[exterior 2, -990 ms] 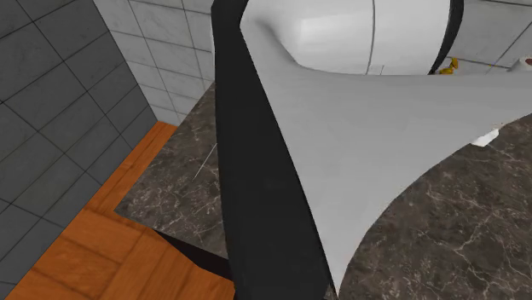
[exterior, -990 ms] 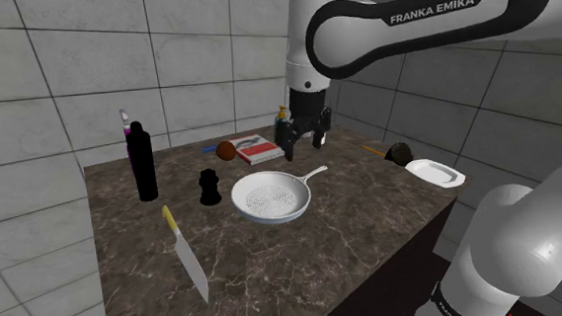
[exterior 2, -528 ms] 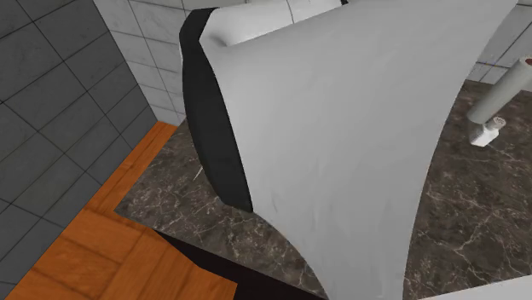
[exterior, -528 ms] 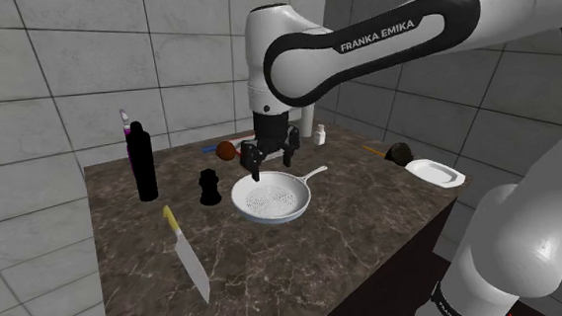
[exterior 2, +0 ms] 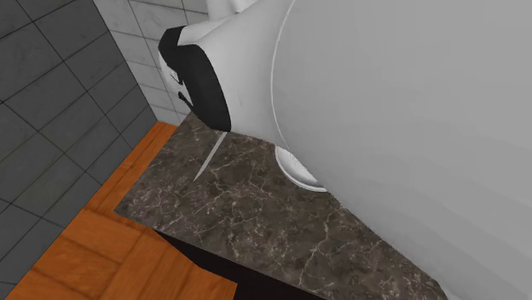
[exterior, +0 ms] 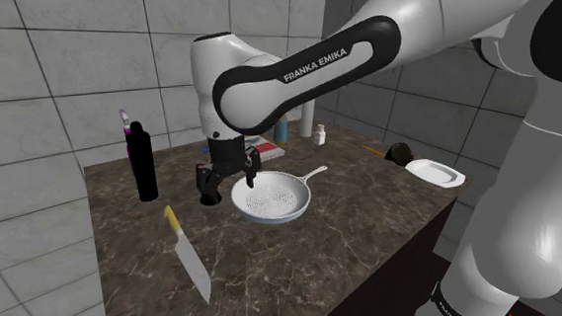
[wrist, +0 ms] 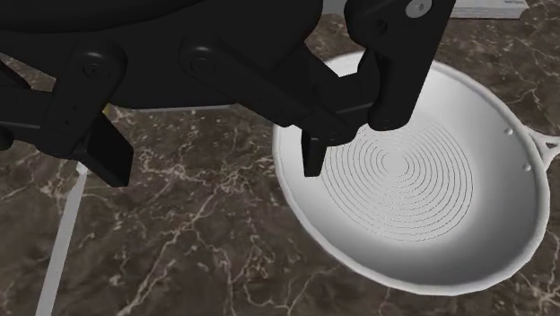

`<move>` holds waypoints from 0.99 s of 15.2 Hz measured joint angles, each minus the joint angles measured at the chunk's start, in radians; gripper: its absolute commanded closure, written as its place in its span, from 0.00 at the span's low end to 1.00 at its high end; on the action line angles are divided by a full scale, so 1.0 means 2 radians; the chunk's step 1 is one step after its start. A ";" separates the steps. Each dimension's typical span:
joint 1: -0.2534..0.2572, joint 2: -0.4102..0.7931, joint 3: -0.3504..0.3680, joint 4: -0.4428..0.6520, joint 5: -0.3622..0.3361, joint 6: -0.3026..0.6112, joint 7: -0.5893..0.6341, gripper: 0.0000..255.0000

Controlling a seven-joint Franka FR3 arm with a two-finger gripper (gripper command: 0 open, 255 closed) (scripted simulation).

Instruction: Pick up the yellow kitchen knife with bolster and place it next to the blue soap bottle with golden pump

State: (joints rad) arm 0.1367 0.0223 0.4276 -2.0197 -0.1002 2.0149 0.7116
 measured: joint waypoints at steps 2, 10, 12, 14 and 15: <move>0.007 0.040 0.005 0.030 -0.017 0.003 0.022 0.00; 0.066 0.205 0.005 0.187 -0.082 -0.013 0.099 0.00; 0.084 0.245 0.001 0.229 -0.094 -0.020 0.113 0.00; 0.089 0.257 -0.001 0.237 -0.098 -0.017 0.118 0.00; 0.089 0.261 -0.002 0.235 -0.100 -0.011 0.119 0.00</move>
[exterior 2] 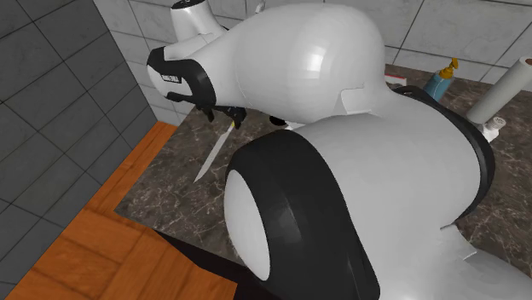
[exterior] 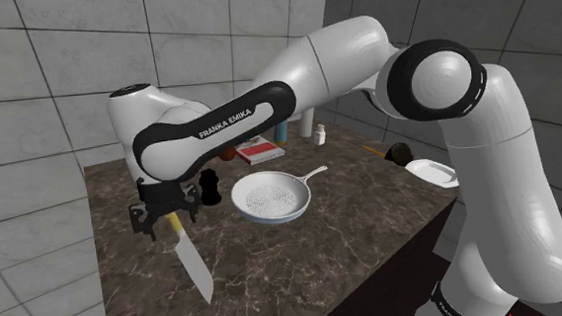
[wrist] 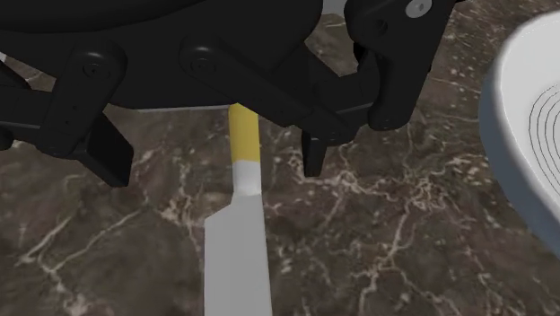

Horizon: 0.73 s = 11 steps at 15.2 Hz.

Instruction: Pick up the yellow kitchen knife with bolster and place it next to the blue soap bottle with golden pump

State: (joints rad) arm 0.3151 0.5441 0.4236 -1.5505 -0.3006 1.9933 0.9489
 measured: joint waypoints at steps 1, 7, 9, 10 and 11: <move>0.001 0.005 -0.001 0.000 -0.002 0.005 0.002 0.00; 0.002 0.017 -0.005 -0.011 -0.008 0.026 0.006 0.00; 0.002 0.017 -0.005 -0.011 -0.008 0.027 0.006 0.00; 0.002 0.017 -0.005 -0.011 -0.008 0.027 0.006 0.00; 0.002 0.017 -0.005 -0.011 -0.008 0.028 0.006 0.00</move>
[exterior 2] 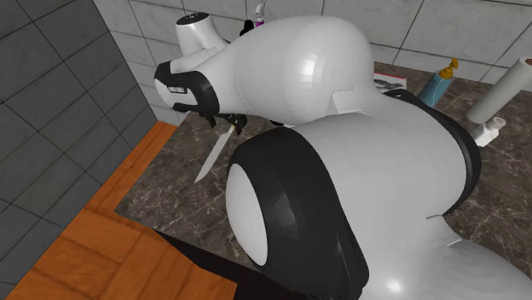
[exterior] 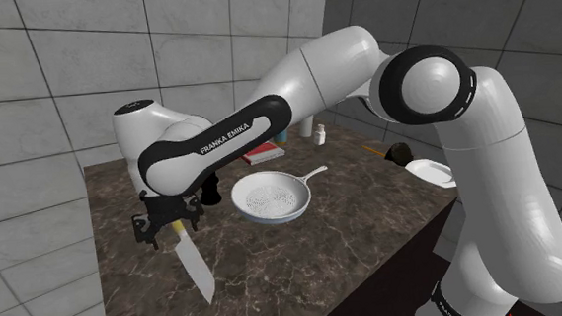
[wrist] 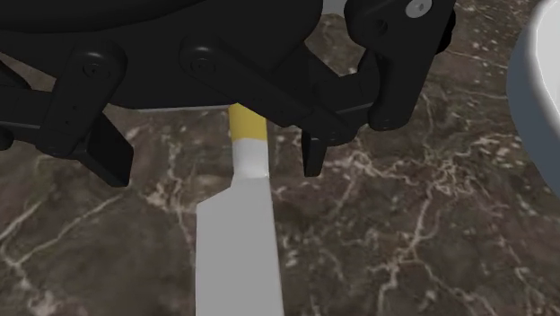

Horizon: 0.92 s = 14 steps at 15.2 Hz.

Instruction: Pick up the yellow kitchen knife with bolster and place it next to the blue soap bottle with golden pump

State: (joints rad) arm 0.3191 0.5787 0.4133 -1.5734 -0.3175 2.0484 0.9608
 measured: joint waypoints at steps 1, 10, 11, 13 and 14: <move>0.000 0.000 0.000 0.000 0.000 0.000 0.000 1.00; 0.000 -0.002 0.001 0.000 0.001 0.000 0.000 1.00; 0.000 -0.002 0.001 0.000 0.000 0.001 0.000 1.00; -0.001 -0.004 0.001 0.003 0.002 -0.006 -0.002 1.00; -0.001 -0.006 0.002 0.006 0.003 -0.011 -0.003 1.00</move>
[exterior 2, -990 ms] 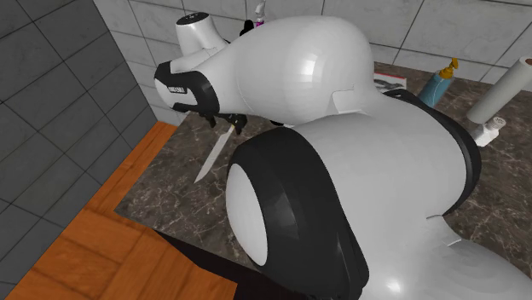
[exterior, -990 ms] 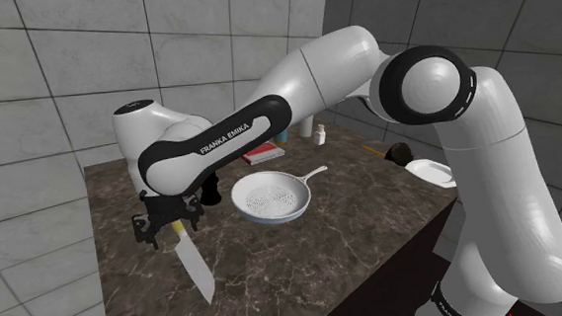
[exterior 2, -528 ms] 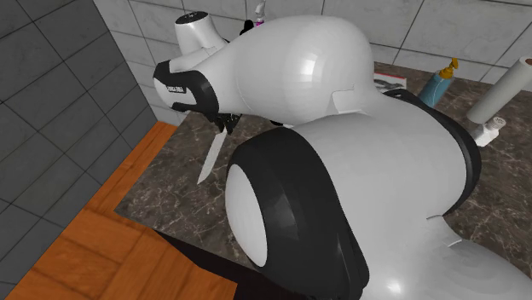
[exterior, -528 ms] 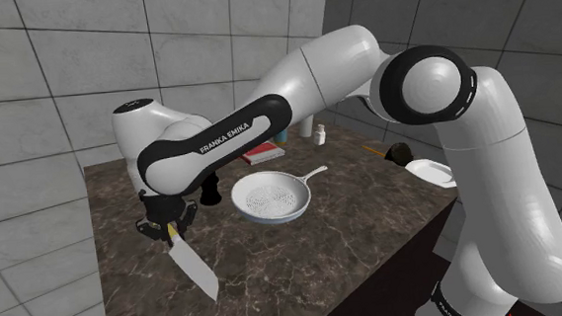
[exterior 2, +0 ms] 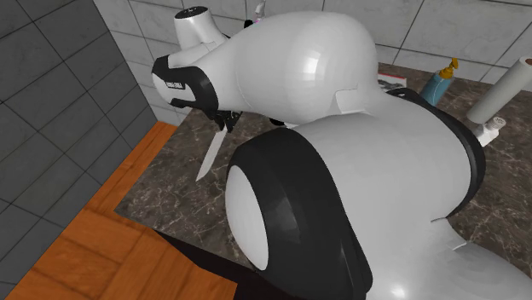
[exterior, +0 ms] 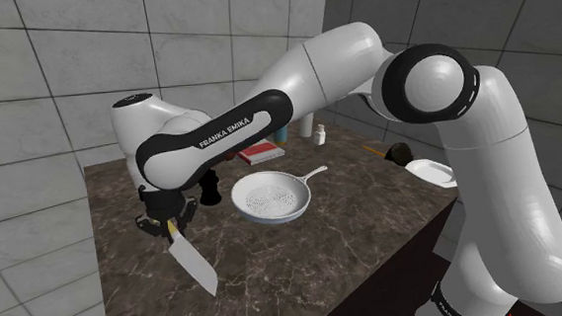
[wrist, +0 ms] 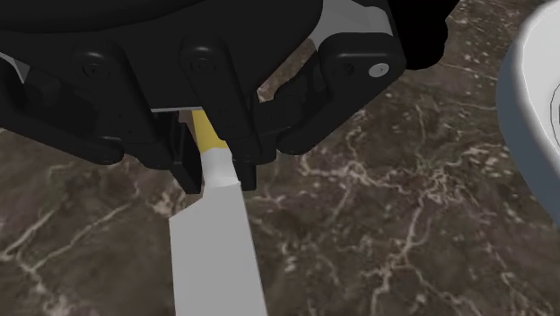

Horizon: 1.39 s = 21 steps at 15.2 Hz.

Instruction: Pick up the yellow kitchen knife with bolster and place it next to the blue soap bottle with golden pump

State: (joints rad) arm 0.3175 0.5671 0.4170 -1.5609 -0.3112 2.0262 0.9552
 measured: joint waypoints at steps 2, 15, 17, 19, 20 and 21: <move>-0.001 -0.005 0.001 0.006 0.003 -0.010 -0.002 1.00; -0.002 -0.034 0.010 0.048 0.018 -0.079 -0.015 1.00; -0.001 -0.036 0.011 0.060 0.020 -0.093 -0.017 1.00; 0.000 -0.039 0.012 0.069 0.022 -0.104 -0.018 1.00; 0.000 -0.040 0.012 0.074 0.023 -0.111 -0.019 1.00; 0.000 -0.041 0.012 0.081 0.023 -0.117 -0.021 1.00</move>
State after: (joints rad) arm 0.3183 0.4856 0.4419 -1.3994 -0.2652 1.7920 0.9135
